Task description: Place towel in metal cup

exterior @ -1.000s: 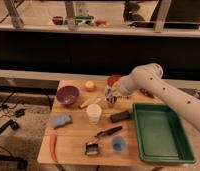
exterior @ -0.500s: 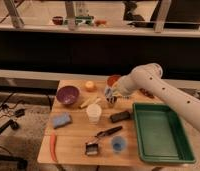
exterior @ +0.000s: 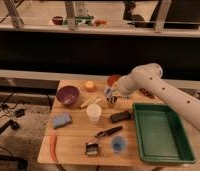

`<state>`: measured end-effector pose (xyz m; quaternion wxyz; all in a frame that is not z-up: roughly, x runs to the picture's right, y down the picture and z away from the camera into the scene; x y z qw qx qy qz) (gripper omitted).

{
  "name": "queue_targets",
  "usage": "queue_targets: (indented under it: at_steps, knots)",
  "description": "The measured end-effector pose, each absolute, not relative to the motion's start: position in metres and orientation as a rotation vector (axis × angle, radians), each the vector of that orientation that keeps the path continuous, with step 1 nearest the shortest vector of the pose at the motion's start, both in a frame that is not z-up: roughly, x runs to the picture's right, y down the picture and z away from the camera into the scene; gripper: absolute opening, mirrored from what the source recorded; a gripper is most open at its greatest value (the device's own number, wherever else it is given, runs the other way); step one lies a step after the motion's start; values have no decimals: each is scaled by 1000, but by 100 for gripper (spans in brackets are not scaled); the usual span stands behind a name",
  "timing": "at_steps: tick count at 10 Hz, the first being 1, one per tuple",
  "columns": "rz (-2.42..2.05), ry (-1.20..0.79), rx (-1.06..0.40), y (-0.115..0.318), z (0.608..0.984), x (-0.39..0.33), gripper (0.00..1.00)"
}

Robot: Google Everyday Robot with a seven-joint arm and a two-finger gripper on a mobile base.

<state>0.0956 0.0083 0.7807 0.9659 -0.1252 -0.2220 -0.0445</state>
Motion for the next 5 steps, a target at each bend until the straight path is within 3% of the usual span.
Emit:
queue_targets:
  at_steps: [5]
  knots:
    - [-64,-508,-334,-2,847,86,8]
